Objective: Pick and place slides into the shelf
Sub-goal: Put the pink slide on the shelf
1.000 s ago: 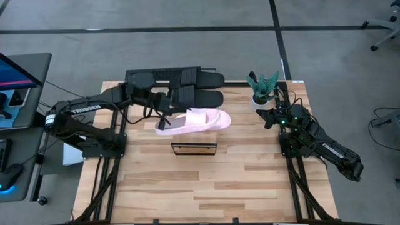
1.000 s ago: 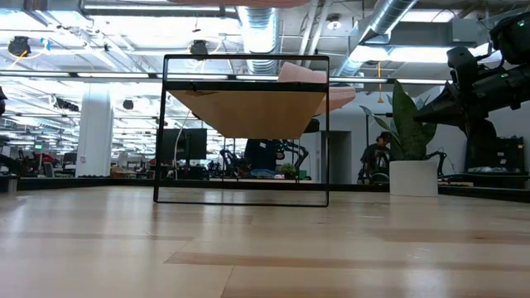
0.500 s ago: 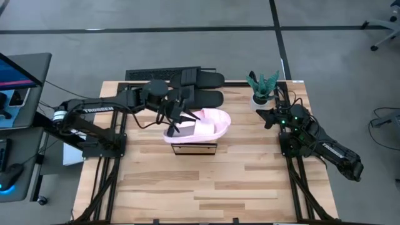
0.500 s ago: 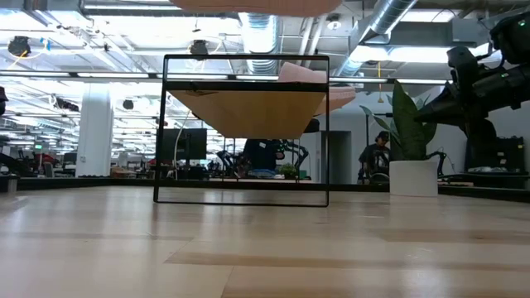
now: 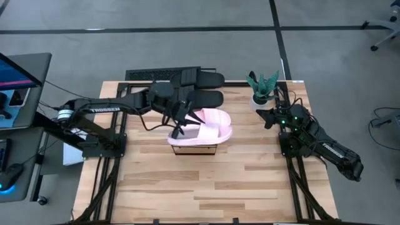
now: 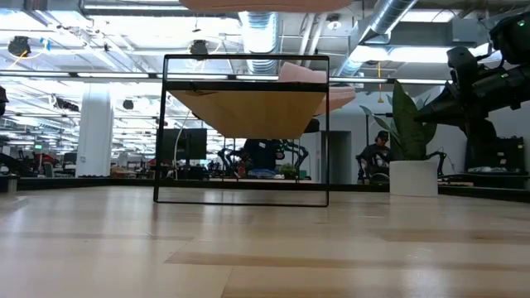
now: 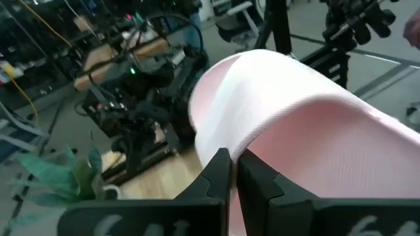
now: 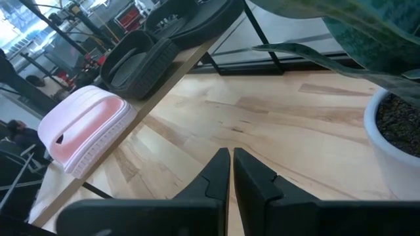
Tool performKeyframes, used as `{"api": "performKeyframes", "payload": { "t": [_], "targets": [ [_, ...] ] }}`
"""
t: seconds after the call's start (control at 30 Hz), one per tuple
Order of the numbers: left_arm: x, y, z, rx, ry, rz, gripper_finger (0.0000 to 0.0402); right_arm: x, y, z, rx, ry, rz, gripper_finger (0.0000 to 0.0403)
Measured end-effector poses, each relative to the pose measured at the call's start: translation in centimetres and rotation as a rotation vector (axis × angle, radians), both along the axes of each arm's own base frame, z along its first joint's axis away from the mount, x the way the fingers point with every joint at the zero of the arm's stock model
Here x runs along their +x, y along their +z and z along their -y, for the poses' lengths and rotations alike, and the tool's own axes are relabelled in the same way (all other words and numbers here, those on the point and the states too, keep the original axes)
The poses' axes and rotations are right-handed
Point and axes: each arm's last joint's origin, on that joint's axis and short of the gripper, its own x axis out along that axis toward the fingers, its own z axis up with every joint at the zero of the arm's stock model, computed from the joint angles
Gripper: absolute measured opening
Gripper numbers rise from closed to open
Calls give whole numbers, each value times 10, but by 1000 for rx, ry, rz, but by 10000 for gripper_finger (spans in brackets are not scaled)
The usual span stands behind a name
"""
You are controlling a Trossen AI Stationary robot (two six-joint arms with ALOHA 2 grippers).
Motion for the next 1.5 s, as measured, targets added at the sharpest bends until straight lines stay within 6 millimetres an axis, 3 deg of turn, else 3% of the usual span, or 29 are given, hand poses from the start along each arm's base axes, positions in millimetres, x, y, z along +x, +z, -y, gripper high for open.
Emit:
{"api": "performKeyframes", "payload": {
  "t": [0.93, 1.17, 1.5],
  "targets": [
    [4, -3, 9, -30, 89, -36, 0, 0, 0, 0, 0, 0, 0, 13],
    [17, -17, 8, -70, 82, -74, 0, 0, 0, 0, 0, 0, 0, 13],
    [19, -22, 4, -93, 92, -106, 0, 0, 0, 0, 2, 0, -3, 13]
  ]
}}
